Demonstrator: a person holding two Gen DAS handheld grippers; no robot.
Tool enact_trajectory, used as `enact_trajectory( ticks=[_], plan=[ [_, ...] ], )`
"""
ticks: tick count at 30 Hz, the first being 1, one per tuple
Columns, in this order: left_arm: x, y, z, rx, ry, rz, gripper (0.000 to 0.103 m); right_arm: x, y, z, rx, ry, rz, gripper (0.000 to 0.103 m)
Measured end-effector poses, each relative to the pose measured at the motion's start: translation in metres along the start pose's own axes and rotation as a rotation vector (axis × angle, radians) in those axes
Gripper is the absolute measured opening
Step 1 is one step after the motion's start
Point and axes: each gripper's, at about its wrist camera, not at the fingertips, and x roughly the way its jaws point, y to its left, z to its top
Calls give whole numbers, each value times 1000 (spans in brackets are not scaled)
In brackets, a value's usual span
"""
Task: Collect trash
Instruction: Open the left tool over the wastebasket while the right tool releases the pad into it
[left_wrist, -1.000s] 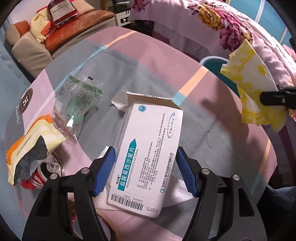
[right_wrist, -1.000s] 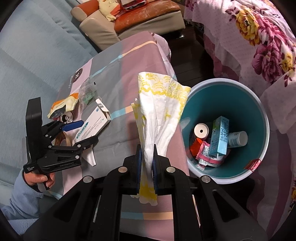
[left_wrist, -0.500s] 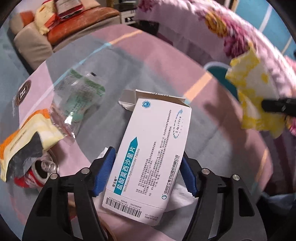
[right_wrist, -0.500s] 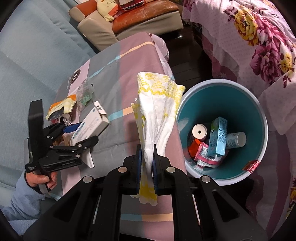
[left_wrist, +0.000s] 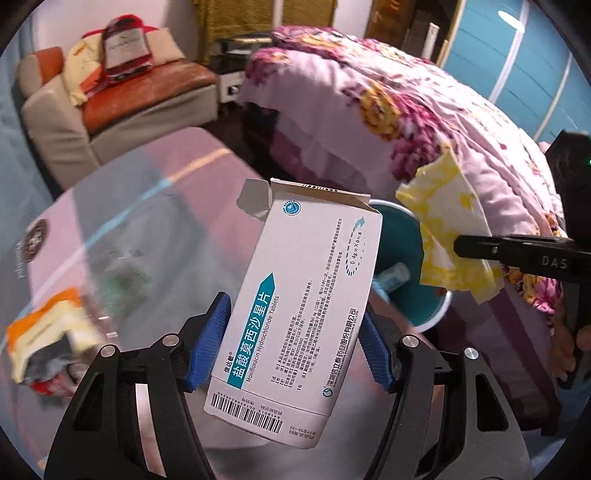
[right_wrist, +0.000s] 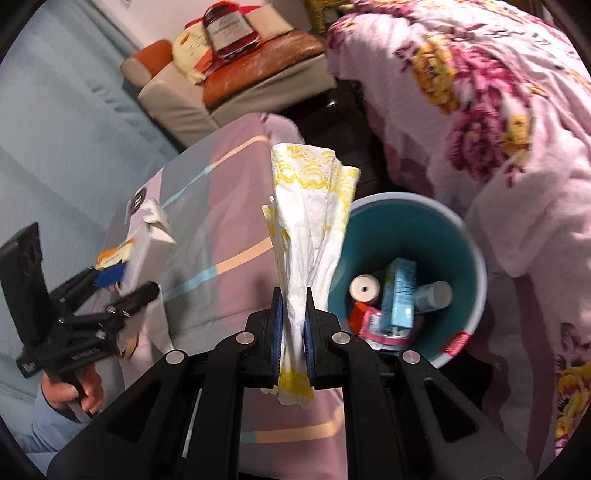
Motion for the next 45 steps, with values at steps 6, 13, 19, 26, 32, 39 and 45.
enact_trajectory(
  ticks=[6, 13, 19, 26, 32, 39, 45],
  plan=[
    [37, -58, 13, 81, 40, -37, 68, -18, -29, 1, 37, -28, -46, 10],
    [67, -84, 25, 88, 85, -54, 68, -23, -57, -1, 67, -31, -73, 10],
    [81, -92, 34, 82, 96, -48, 70, -22, -79, -1, 85, -27, -88, 10],
    [90, -94, 39, 68, 85, -23, 83, -16, -93, 0, 113, -13, -99, 10],
    [92, -83, 38, 40, 86, -15, 91, -7, -95, 4, 122, 3, -106, 10],
    [88, -67, 33, 5, 83, -14, 91, 7, -89, 8, 115, 29, -111, 10],
    [86, -55, 29, -15, 85, -17, 92, 17, -81, 11, 102, 55, -121, 13]
  ],
)
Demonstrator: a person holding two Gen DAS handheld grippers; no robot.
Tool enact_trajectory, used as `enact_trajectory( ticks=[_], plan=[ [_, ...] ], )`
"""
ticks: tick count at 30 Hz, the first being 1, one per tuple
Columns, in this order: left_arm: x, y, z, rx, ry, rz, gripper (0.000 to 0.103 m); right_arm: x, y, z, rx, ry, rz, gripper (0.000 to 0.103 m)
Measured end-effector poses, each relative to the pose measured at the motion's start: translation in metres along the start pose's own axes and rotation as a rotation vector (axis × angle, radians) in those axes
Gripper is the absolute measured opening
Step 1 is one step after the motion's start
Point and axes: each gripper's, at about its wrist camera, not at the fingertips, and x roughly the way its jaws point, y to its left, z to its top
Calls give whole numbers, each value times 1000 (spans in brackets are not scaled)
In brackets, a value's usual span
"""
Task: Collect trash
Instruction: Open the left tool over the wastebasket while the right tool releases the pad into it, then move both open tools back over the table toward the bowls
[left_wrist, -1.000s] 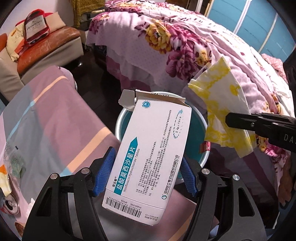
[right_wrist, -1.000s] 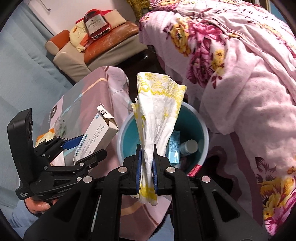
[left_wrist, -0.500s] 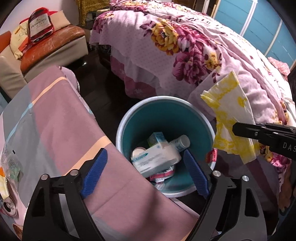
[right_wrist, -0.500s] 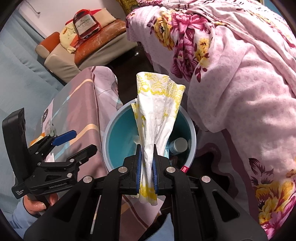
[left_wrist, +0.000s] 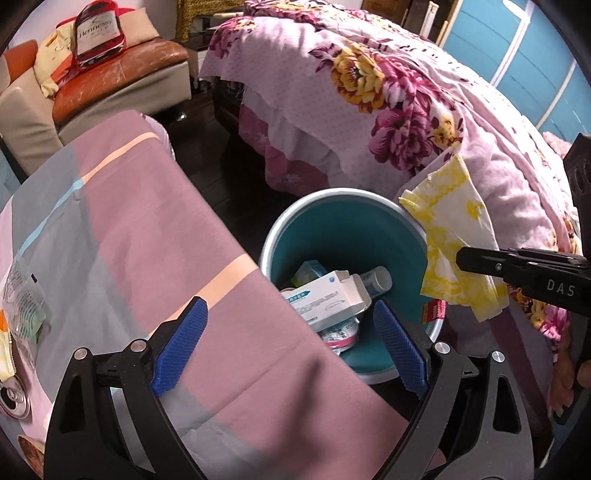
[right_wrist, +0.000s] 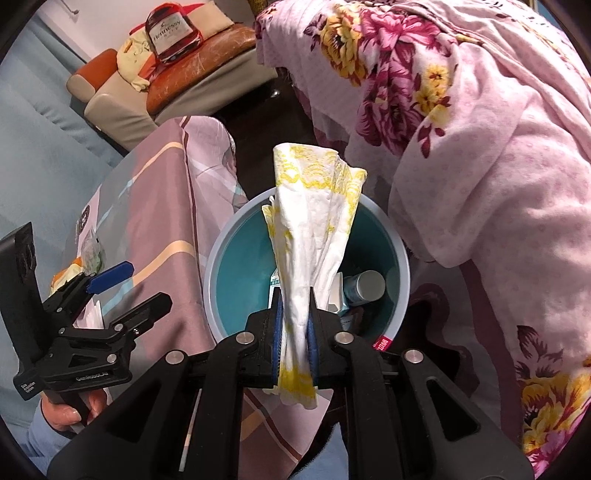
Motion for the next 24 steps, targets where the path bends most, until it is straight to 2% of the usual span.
enact_trajectory(
  ticks=[3, 4, 6, 10, 15, 24],
  plan=[
    [-1, 5, -3, -10, -2, -4, 92, 4, 5, -1, -7, 14, -7, 16],
    [-2, 7, -3, -12, -2, -5, 92, 6, 6, -1, -9, 19, -10, 21],
    [-3, 10, -5, -16, 0, -9, 92, 7, 10, -1, -9, 18, -17, 51],
    [-7, 17, -10, -24, -2, -13, 92, 7, 15, -3, 3, 16, -17, 66],
    [-17, 27, -18, -44, -13, -20, 92, 2, 22, -4, 5, 9, -26, 73],
    [-43, 46, -40, -71, -33, -12, 92, -11, 48, -10, -20, -8, -44, 76]
  ],
)
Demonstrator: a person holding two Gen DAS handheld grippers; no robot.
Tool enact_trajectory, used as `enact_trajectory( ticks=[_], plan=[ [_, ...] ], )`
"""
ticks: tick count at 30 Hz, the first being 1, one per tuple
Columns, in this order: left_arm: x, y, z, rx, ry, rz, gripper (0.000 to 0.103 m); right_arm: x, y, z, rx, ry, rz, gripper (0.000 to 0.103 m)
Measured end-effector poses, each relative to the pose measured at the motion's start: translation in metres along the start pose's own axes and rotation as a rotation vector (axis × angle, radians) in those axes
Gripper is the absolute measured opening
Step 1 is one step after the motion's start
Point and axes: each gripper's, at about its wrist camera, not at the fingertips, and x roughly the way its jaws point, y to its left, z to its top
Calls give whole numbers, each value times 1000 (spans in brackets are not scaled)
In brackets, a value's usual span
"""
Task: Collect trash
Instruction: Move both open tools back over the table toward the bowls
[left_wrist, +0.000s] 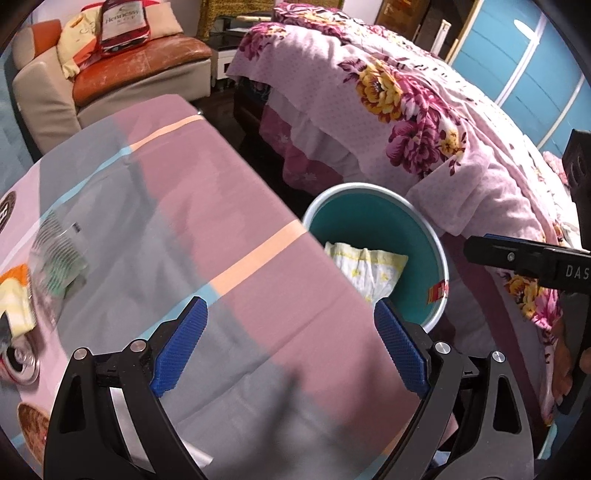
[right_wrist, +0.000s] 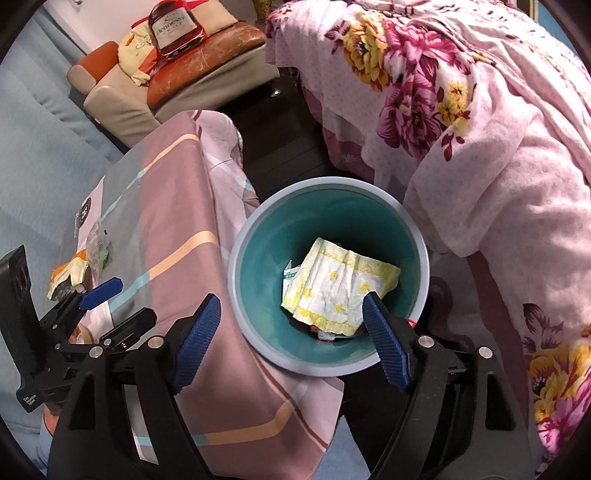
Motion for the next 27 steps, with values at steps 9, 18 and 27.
enact_trajectory(
  ticks=[9, 18, 27],
  plan=[
    [-39, 34, -27, -45, -39, 30, 92, -4, 45, -12, -77, 12, 17, 76],
    [-85, 89, -69, -106, -62, 97, 92, 1, 110, -26, -189, 46, 42, 76],
    [-115, 147, -112, -125, -45, 151, 92, 14, 169, -47, -281, 114, 80, 76]
  ],
)
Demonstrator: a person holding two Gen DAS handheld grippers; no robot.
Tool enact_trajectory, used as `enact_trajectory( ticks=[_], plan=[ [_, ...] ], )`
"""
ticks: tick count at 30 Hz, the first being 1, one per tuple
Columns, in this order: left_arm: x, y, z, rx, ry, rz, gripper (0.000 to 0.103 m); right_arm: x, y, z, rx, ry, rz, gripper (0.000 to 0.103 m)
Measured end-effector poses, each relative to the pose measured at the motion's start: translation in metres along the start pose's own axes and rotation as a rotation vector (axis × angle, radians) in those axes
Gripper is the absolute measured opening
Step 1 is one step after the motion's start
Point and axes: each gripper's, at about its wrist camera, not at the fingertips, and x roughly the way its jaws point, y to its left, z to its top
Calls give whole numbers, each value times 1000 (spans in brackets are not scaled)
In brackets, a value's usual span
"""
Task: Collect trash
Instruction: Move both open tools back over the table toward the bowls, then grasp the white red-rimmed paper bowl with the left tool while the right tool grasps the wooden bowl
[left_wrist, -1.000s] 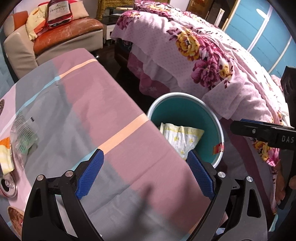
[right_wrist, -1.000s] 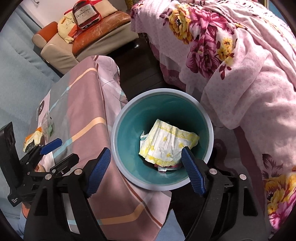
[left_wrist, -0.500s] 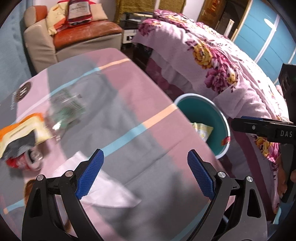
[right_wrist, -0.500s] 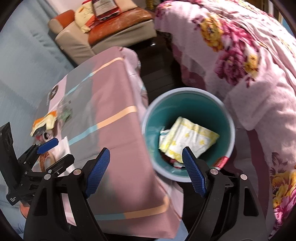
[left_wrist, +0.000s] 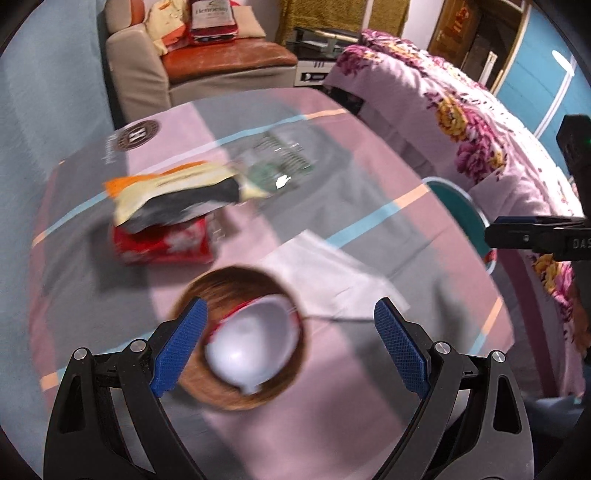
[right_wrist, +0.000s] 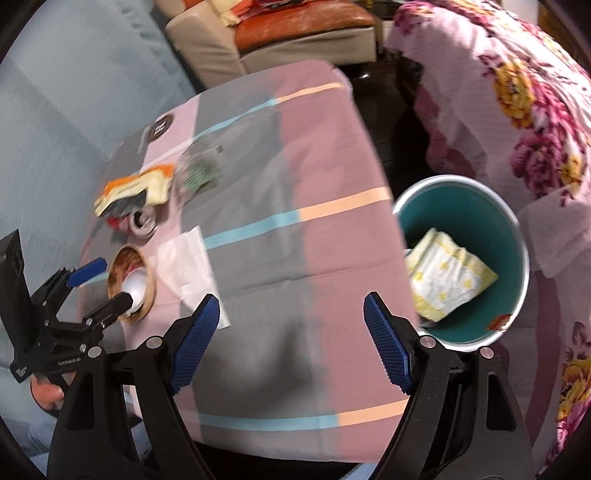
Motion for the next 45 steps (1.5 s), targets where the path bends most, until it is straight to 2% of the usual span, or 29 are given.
enact_trajectory(
  ticks=[6, 9, 10, 14, 18, 21, 25, 29, 30, 31, 32, 34, 36, 40, 45],
  plan=[
    [6, 24, -14, -4, 15, 7, 90, 17, 31, -6, -45, 55, 14, 77],
    [11, 31, -17, 16, 24, 8, 80, 24, 40, -8, -56, 71, 11, 77],
    [12, 32, -18, 25, 30, 9, 71, 26, 43, -8, -58, 75, 10, 77],
    [18, 30, -18, 75, 40, 30, 57, 32, 48, -6, -61, 86, 14, 77],
    [24, 24, -18, 149, 44, 34, 57, 38, 52, -4, -64, 95, 22, 77],
    [31, 24, -18, 166, 56, 37, 57, 41, 52, -3, -64, 100, 25, 77],
    [42, 32, -17, 134, 83, 31, 57, 44, 52, -2, -56, 105, 35, 77],
    [42, 36, -18, 107, 75, -1, 55, 46, 52, -2, -55, 107, 38, 77],
    [42, 36, -18, 99, 76, -19, 50, 47, 52, -2, -53, 108, 39, 77],
    [43, 36, -20, 86, 88, -58, 30, 48, 52, -2, -52, 109, 40, 77],
    [43, 35, -22, 84, 91, -67, 21, 48, 53, -2, -50, 110, 42, 77],
    [43, 31, -26, 90, 88, -74, 15, 50, 55, -2, -49, 111, 47, 77],
    [41, 27, -30, 81, 77, -68, 12, 51, 56, -3, -48, 111, 49, 77],
    [30, 36, -29, -5, 40, -49, 6, 51, 61, -4, -49, 105, 51, 77],
    [10, 56, -28, -93, -13, -16, 5, 50, 70, -3, -61, 101, 57, 77]
  ],
)
